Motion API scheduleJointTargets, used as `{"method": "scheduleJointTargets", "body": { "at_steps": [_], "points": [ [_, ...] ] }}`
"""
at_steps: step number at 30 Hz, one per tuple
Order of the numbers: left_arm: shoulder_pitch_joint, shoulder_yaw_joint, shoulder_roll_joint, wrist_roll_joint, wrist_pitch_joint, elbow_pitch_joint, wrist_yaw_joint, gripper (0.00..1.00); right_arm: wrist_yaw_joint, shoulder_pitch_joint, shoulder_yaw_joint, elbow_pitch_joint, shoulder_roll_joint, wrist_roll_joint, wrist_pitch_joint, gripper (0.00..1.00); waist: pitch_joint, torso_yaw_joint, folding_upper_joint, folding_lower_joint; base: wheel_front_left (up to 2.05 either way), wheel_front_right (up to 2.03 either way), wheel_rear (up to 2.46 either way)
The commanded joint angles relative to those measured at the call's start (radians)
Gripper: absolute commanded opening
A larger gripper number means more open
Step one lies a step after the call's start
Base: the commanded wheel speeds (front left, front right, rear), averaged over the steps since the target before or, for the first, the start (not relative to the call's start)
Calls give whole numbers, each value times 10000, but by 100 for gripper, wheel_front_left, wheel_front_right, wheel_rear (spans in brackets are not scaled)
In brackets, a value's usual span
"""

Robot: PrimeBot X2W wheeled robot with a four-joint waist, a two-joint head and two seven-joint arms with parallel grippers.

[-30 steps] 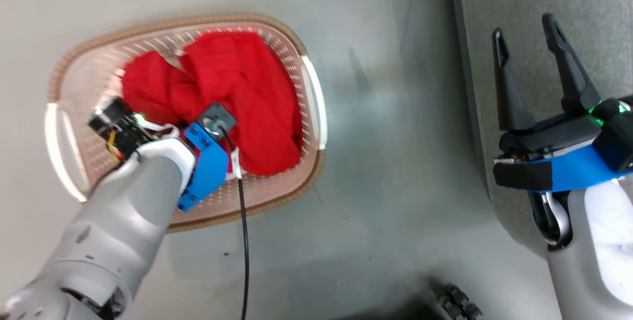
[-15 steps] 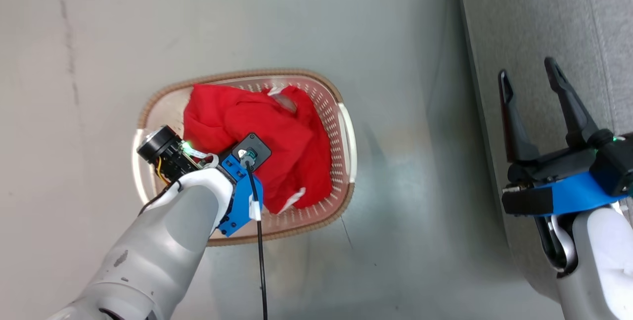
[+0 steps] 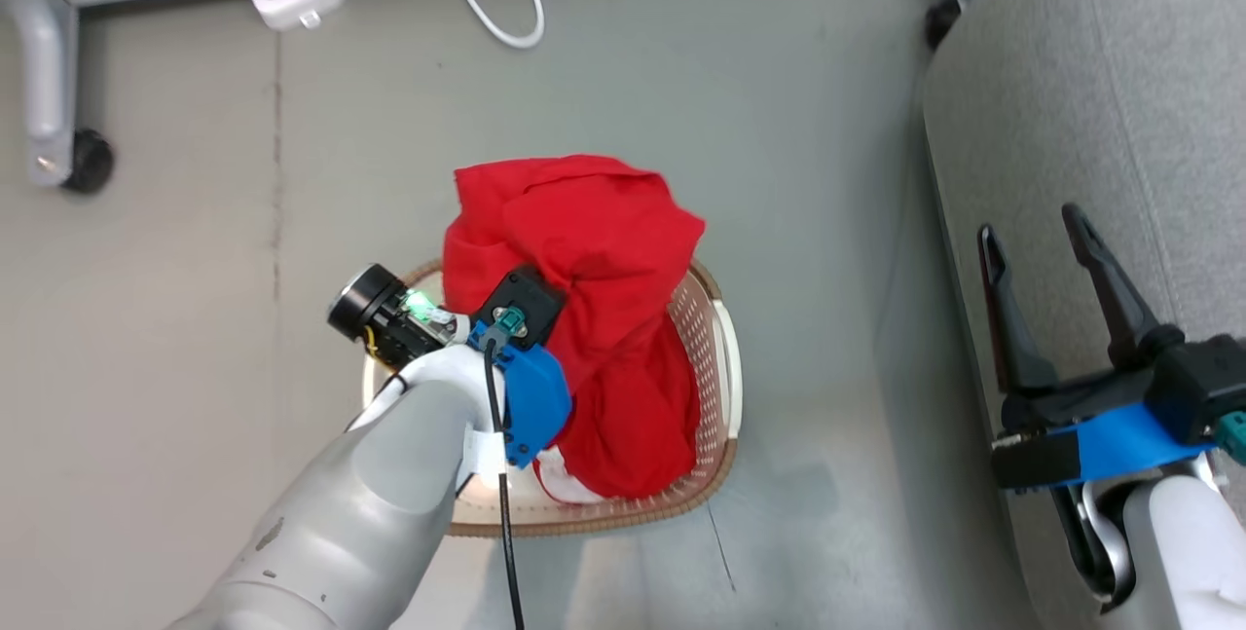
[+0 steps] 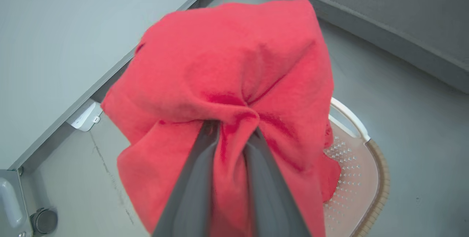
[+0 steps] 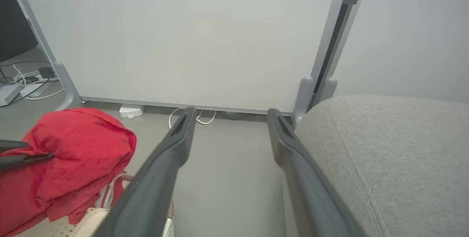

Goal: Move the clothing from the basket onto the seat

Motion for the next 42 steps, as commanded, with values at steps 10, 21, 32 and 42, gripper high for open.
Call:
{"method": "scheduleJointTargets", "body": {
  "at_steps": [10, 21, 32, 42],
  "points": [
    [1006, 884, -13, -510, -128, -2253, 498, 0, 1, 913, 75, 336, 240, -63, -7, 100, -1731, 125, -1, 1, 0, 0, 0],
    [2225, 1497, 127, -289, -131, -3924, 613, 0, 1, 1690, 327, 592, 462, -173, -7, 100, -3114, -6, -1, 1, 0, 0, 0],
    [3235, 1860, 194, -154, -132, -5064, 631, 0, 1, 2582, 417, 718, 604, -204, -7, 100, -4161, 86, -1, 1, 0, 0, 0],
    [3514, 1944, 250, -40, -133, -5567, 623, 0, 1, 2760, 535, 708, 640, -137, -7, 100, -4353, 199, -1, 1, 0, 0, 0]
  ]
}}
